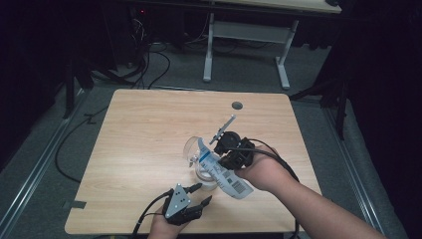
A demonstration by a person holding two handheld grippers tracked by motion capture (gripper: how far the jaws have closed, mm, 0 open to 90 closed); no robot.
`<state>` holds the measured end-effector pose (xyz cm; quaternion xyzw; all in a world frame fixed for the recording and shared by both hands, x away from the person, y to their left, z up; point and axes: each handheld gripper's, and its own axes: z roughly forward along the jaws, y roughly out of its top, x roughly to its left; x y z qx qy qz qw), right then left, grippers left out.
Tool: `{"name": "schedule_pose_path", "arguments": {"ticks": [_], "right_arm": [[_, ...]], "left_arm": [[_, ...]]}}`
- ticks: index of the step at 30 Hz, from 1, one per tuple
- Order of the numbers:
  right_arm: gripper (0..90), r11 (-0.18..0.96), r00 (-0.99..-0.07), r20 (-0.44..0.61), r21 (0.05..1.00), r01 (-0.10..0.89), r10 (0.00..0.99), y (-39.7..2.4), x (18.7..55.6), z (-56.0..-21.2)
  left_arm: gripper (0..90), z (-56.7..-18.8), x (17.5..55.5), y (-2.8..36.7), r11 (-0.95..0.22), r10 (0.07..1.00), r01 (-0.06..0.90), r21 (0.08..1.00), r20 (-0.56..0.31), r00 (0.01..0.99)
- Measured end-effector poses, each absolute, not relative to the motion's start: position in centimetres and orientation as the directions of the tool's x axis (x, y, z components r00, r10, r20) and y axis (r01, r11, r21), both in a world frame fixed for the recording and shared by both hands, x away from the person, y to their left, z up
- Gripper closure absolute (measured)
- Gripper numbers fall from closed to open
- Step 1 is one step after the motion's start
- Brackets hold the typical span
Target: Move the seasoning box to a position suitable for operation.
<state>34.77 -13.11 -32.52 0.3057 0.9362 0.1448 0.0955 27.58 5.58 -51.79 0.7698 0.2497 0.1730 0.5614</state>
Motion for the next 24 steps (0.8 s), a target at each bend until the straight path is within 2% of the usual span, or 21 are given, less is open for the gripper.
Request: {"name": "schedule_pose_path", "arguments": {"ticks": [12, 24], "right_arm": [[89.9, 0.769, -0.797, -0.08, 0.335, 0.545, 0.599, -13.7, 34.9, -32.3], [89.8, 0.719, -0.747, -0.077, 0.351, 0.6, 0.661, -15.9, 35.6, -32.2]], "left_arm": [[47.4, -52.0, 28.4, 8.1, -0.211, 0.633, 0.231, 0.95, -0.047, 0.773], [47.4, -52.2, 28.5, 8.5, -0.223, 0.64, 0.233, 0.947, -0.038, 0.767]]}}
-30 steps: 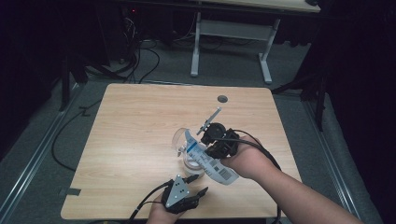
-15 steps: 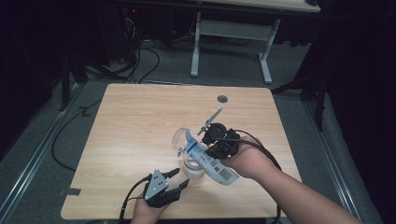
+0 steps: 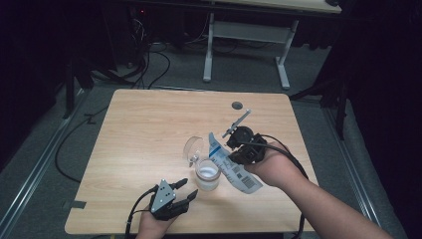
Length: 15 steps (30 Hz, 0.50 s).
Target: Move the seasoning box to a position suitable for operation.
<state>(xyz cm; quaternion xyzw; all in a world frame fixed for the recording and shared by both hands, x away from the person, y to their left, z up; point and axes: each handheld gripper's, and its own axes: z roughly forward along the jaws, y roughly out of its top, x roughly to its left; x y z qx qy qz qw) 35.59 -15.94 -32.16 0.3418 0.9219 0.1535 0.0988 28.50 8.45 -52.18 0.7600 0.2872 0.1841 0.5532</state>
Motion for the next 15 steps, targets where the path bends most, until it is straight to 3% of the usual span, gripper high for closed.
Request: {"name": "schedule_pose_path", "arguments": {"ticks": [15], "right_arm": [[89.8, 0.653, -0.665, -0.093, 0.332, 0.681, 0.741, -18.7, 37.3, -33.9]], "left_arm": [[47.5, -52.2, 28.4, 8.3, -0.224, 0.635, 0.234, 0.946, -0.04, 0.772]]}}
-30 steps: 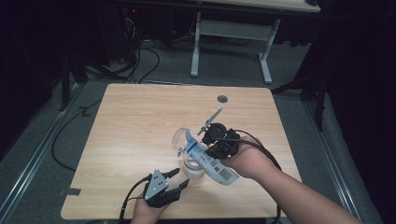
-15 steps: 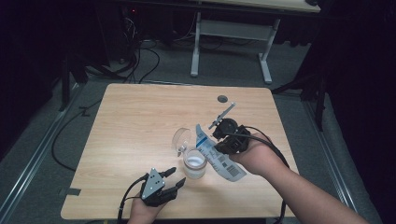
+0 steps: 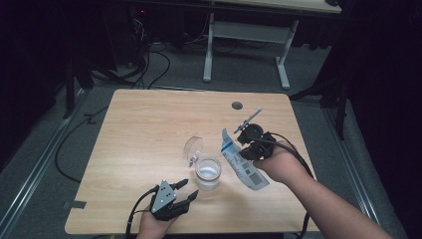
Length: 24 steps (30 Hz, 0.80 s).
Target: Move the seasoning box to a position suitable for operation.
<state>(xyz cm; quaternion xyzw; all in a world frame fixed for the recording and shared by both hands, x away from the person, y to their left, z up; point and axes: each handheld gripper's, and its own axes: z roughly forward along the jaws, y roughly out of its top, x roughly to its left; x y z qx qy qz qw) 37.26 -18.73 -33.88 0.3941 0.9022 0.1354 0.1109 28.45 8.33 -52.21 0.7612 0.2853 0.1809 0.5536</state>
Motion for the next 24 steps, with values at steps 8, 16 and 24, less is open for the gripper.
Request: {"name": "schedule_pose_path", "arguments": {"ticks": [8, 16, 24], "right_arm": [[89.9, 0.612, -0.622, -0.079, 0.313, 0.727, 0.779, -21.3, 38.7, -35.9], [89.8, 0.564, -0.573, -0.069, 0.301, 0.769, 0.817, -23.4, 39.6, -37.8], [89.9, 0.516, -0.521, -0.069, 0.296, 0.803, 0.851, -25.5, 40.5, -39.1]], "left_arm": [[47.7, -52.3, 28.5, 8.3, -0.222, 0.633, 0.232, 0.947, -0.042, 0.773], [47.7, -52.4, 28.5, 8.1, -0.226, 0.63, 0.237, 0.945, -0.043, 0.775], [48.0, -52.4, 28.5, 8.1, -0.228, 0.63, 0.238, 0.944, -0.043, 0.776]]}}
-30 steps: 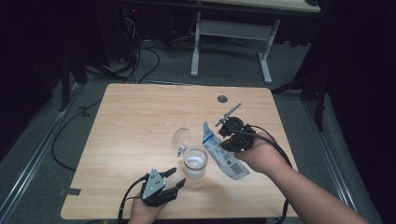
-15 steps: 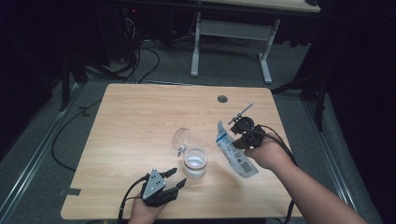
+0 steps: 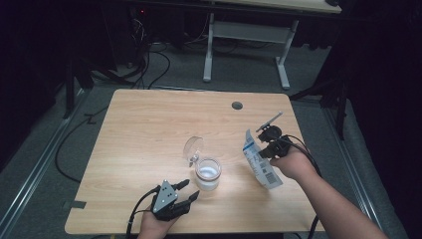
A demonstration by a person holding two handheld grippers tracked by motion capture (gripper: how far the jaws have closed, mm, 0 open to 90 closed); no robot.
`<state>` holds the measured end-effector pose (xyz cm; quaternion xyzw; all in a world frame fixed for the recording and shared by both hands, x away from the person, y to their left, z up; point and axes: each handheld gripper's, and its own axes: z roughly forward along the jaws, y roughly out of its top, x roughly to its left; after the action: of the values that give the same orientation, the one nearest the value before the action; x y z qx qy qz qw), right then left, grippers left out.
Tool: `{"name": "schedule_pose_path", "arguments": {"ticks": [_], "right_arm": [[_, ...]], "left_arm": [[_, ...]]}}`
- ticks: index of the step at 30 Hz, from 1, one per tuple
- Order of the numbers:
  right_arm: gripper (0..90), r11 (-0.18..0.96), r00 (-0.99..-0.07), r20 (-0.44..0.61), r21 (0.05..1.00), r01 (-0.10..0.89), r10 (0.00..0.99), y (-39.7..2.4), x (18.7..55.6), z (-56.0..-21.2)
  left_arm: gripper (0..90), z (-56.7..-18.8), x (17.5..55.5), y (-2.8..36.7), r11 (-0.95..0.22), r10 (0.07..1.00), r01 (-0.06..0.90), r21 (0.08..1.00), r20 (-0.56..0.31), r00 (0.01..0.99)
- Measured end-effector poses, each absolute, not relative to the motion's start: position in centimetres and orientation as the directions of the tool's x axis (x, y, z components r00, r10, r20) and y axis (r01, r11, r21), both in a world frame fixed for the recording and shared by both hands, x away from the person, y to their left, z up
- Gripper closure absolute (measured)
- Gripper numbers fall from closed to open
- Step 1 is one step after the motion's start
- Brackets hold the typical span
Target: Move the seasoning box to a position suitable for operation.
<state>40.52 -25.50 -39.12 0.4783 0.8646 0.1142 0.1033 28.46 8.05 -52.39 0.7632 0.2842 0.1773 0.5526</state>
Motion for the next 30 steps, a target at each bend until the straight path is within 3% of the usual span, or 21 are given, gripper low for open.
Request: {"name": "schedule_pose_path", "arguments": {"ticks": [20, 30], "right_arm": [[89.9, 0.449, -0.453, -0.065, 0.321, 0.834, 0.889, -26.9, 42.5, -40.7], [89.9, 0.397, -0.427, -0.043, 0.459, 0.794, 0.903, -27.5, 41.6, -40.1]], "left_arm": [[48.0, -52.4, 28.4, 7.8, -0.233, 0.625, 0.238, 0.943, -0.042, 0.779], [48.0, -52.5, 28.3, 7.6, -0.236, 0.623, 0.24, 0.941, -0.043, 0.781]]}}
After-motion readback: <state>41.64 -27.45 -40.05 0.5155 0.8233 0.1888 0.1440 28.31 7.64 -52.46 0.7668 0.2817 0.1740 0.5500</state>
